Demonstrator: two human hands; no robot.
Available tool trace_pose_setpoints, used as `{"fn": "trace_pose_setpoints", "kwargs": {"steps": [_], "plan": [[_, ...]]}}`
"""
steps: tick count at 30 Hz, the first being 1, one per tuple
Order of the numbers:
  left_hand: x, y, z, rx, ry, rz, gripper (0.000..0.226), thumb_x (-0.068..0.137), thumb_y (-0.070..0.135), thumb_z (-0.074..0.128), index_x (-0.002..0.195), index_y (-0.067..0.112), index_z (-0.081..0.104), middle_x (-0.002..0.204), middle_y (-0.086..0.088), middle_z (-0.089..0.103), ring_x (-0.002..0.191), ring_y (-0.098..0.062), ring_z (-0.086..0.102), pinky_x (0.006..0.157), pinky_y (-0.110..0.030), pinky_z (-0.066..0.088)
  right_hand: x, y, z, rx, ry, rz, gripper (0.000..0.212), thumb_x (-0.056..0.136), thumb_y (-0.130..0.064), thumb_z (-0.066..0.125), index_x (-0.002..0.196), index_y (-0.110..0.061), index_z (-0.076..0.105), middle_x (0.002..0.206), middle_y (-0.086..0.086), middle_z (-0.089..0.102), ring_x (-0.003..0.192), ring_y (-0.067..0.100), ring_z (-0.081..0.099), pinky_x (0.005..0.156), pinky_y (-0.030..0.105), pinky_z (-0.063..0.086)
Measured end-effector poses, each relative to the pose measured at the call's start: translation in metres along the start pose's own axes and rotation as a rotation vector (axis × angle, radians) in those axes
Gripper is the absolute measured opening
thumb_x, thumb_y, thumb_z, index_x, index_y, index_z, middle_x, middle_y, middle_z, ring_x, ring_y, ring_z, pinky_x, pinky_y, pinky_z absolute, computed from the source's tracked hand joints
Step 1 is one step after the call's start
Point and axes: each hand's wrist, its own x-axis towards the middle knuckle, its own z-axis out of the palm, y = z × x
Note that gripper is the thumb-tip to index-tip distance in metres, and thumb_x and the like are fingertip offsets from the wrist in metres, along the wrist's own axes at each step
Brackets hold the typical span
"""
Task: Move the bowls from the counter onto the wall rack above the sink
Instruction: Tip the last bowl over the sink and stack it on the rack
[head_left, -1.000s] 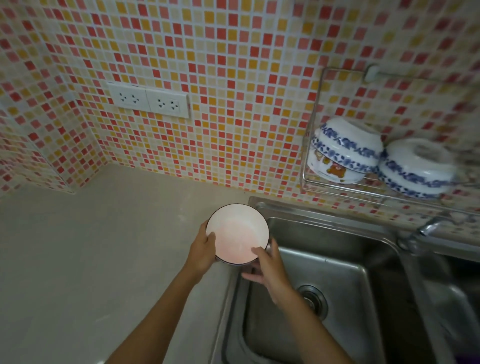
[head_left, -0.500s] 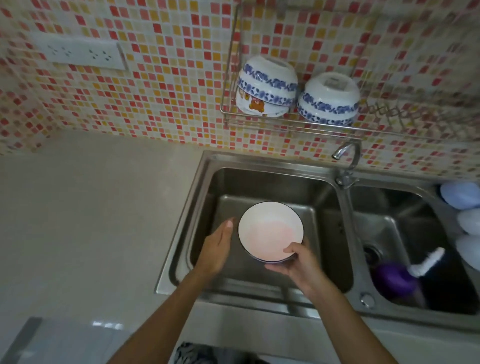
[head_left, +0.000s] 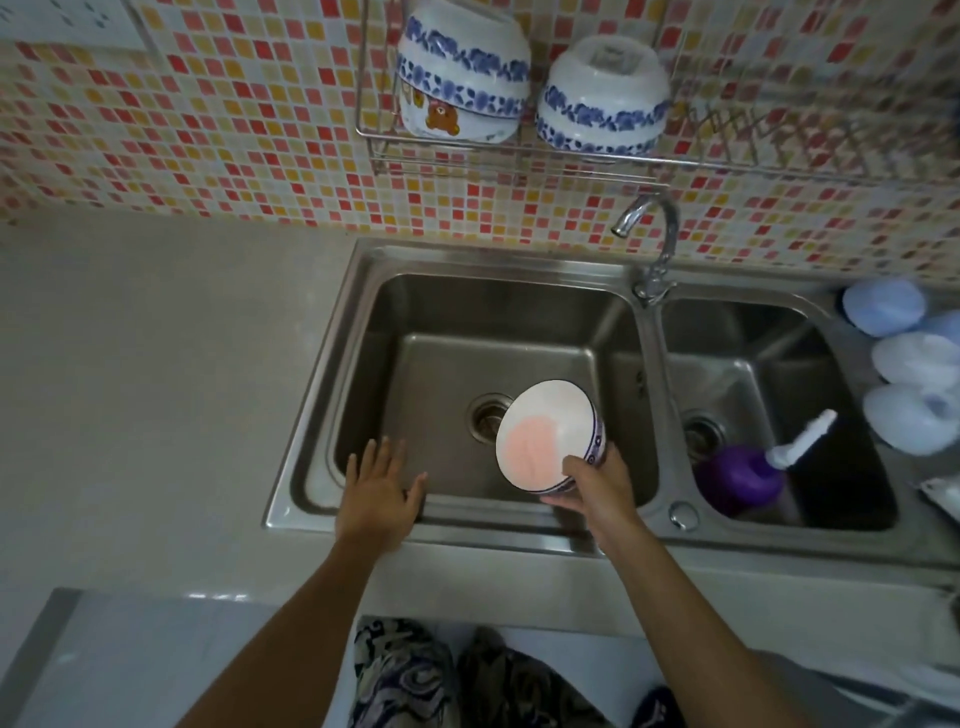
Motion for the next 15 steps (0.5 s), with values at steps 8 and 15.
{"fn": "trace_pose_setpoints", "kwargs": {"steps": [8,15], "plan": [[0.004,-0.001,0.003,0.031,-0.015,-0.029,0.086,0.079,0.068,0.004,0.15,0.018,0.012,0.158,-0.005,0.012,0.146,-0.021,0.004,0.119,-0.038,0.002,0.015,0.017,0.012,-0.355,0.178,-0.204,0.07,0.053,-0.005,0.069,0.119,-0.018,0.049,0.112,0.001,0.057,0.102,0.027,0.061,0.078,0.039,0.058],[0.003,0.001,0.002,0.03,-0.015,-0.03,0.085,0.081,0.069,0.006,0.15,0.019,0.01,0.158,-0.005,0.012,0.146,-0.021,0.005,0.119,-0.038,0.004,0.017,0.013,0.026,-0.541,0.214,-0.437,0.076,0.063,0.007,0.073,0.128,-0.011,0.038,0.118,-0.001,0.035,0.111,0.022,0.052,0.086,0.027,0.052]]}}
